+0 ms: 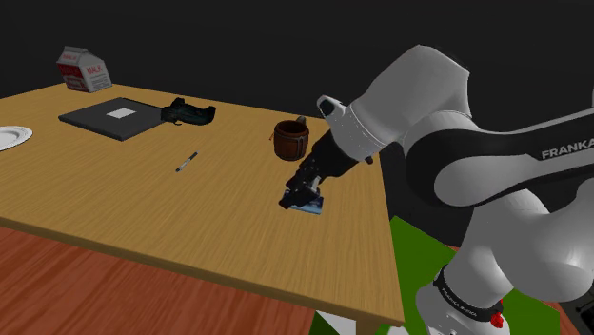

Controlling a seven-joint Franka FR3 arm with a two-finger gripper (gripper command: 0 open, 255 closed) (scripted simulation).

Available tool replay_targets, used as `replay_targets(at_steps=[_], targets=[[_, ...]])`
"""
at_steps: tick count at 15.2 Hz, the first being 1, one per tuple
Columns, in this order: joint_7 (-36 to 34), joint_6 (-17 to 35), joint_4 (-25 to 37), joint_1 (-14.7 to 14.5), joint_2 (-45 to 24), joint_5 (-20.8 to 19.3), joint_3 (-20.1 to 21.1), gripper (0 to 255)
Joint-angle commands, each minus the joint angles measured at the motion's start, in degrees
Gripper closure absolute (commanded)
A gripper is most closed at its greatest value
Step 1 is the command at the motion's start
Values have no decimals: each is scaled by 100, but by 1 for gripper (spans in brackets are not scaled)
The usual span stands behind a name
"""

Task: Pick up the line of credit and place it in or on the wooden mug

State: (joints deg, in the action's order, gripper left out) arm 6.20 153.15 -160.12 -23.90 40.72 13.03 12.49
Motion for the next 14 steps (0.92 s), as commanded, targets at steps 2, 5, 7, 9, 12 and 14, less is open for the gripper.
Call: replay_targets(at_steps=[2,5,7,9,12,14], targets=[[-27,-310,174,28,135,-40,-14,255],[-40,-583,357,56,226,-78,-38,255],[-48,-759,484,74,275,-103,-55,255],[118,-754,532,114,207,-129,-212,255],[614,-700,686,213,-48,-189,-676,255],[939,-676,826,261,-244,-216,-982,255]])
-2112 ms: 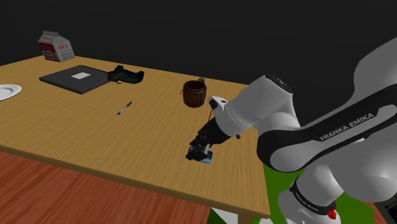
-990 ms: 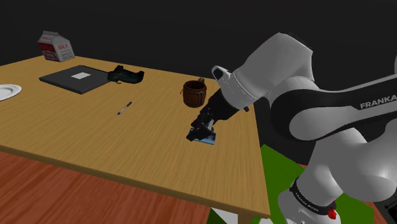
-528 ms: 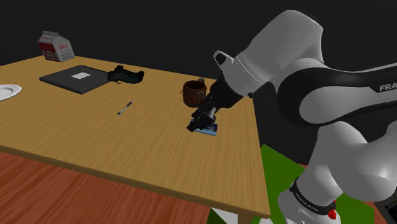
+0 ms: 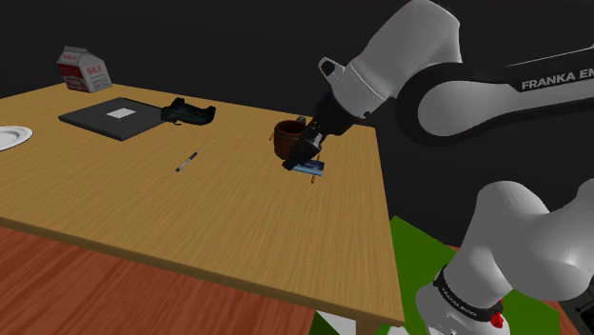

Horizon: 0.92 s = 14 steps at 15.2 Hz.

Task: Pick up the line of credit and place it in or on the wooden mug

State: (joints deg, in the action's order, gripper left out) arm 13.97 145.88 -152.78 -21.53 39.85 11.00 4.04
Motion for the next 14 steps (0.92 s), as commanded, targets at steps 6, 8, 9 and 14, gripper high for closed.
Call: replay_targets(at_steps=[6,8,9,14], targets=[[1125,50,680,75,-846,18,-1030,255],[1445,19,929,56,-1101,72,-1323,255],[1607,-3,1063,43,-1234,111,-1466,255],[2427,-185,1829,-68,-1944,416,-2176,255]])
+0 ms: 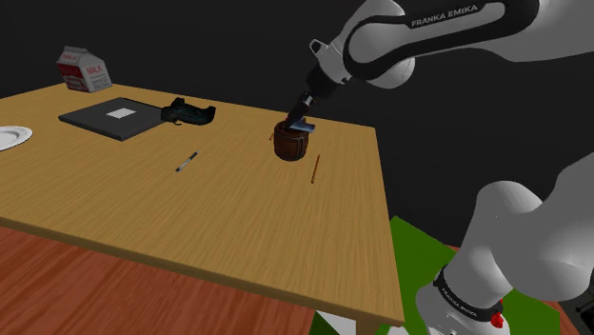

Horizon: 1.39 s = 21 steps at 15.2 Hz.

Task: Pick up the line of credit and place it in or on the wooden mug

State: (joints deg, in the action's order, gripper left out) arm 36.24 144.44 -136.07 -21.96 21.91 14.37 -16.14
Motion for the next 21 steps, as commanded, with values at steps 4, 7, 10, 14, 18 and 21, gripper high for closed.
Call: replay_targets(at_steps=[4,7,10,14,18,21], targets=[[880,-291,886,-120,-790,478,-696,255],[1398,-555,1505,-146,-1329,871,-1060,255],[1901,-895,2192,-88,-1930,1329,-1363,255],[2480,-1460,3228,196,-2822,1975,-1618,255],[2671,-1231,3019,224,-2892,2139,-1567,255],[2826,-1069,2879,234,-2959,2282,-1542,255]])
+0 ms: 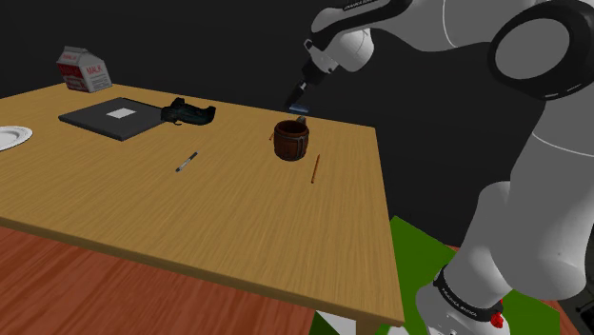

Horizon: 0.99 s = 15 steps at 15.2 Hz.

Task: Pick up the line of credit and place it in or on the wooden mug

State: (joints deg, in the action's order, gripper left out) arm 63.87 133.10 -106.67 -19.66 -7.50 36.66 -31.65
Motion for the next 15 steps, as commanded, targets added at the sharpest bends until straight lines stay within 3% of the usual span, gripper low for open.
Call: replay_targets(at_steps=[1,9,15], targets=[[117,117,-105,8,-43,103,18,255],[624,534,-421,67,-303,605,122,255],[623,534,-421,68,-303,605,123,255]])
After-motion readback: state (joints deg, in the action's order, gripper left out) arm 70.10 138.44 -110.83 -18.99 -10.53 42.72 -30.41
